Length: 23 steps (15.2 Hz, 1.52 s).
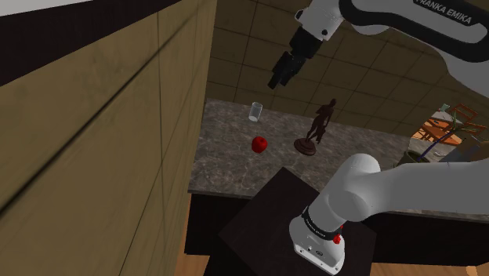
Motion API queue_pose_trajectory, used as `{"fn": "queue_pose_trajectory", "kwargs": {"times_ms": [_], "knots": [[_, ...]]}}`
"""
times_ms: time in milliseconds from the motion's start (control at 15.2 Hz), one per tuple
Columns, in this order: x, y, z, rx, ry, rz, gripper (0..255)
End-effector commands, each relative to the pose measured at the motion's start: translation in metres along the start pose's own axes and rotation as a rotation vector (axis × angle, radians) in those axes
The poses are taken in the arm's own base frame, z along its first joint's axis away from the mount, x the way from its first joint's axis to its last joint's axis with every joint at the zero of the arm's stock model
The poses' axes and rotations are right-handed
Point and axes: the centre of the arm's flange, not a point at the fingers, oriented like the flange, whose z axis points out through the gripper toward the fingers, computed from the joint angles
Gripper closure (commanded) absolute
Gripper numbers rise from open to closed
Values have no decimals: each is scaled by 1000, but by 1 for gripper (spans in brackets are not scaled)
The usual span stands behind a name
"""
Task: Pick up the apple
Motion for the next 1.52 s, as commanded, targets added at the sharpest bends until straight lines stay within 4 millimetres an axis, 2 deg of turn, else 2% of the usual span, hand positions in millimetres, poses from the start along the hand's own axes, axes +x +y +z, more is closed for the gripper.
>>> {"fn": "queue_pose_trajectory", "kwargs": {"times_ms": [0,1452], "knots": [[0,0,0,0,0,0,0],[11,203,202,-36,-29,-49,0]]}}
